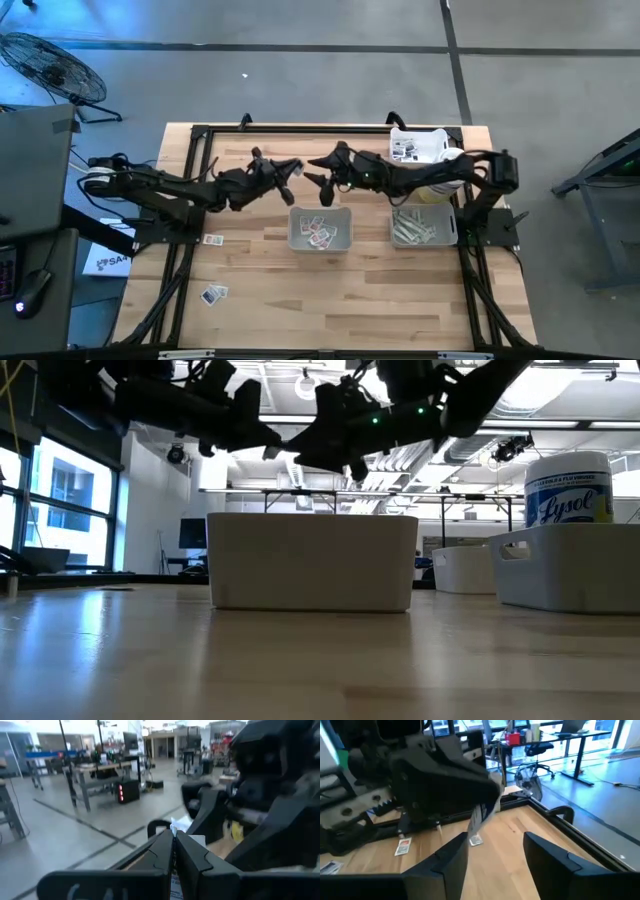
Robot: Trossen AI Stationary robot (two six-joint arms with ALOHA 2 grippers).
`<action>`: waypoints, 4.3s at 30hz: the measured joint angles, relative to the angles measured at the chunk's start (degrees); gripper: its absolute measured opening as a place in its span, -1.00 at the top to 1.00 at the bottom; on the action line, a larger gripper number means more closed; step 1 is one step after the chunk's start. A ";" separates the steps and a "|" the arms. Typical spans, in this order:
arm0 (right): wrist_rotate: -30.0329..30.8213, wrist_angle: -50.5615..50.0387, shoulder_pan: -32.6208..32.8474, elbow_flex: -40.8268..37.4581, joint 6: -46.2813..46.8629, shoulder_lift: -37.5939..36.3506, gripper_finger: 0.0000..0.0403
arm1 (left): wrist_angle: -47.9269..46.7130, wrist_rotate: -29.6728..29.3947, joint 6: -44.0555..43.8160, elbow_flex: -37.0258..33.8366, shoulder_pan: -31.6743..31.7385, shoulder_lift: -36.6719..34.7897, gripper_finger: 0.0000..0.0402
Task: Pick & Place First Aid Supplies
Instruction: Put the blue pad into the white bin
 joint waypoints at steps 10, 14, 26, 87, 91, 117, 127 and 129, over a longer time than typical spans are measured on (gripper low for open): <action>-6.66 3.65 -0.97 1.17 -0.02 0.69 0.43 | 1.17 0.07 0.84 0.52 0.00 0.09 0.94; -6.59 3.92 -0.97 1.17 -0.02 0.69 0.58 | 2.22 0.12 0.01 0.52 -0.02 0.09 0.94; -4.19 3.79 -0.59 1.17 -3.06 0.69 0.97 | 2.47 3.48 -0.55 0.59 -0.02 0.07 0.94; -8.05 -18.06 2.70 4.21 -22.51 -3.55 1.00 | -37.98 33.73 7.38 7.37 7.08 -10.38 0.68; -8.04 -18.24 2.72 4.21 -22.51 -3.55 1.00 | -38.32 34.90 7.41 7.37 7.08 -10.38 0.96; -14.11 -19.45 1.94 4.21 -17.40 -3.55 1.00 | -38.46 41.90 20.73 7.34 7.08 -10.18 0.03; -12.83 -17.19 0.94 4.21 -13.91 -3.53 1.00 | -40.19 44.33 20.83 7.34 7.06 -10.35 0.10; -11.16 -17.97 0.89 4.21 -13.26 -3.53 1.00 | -40.58 44.22 20.75 7.34 7.06 -10.35 0.15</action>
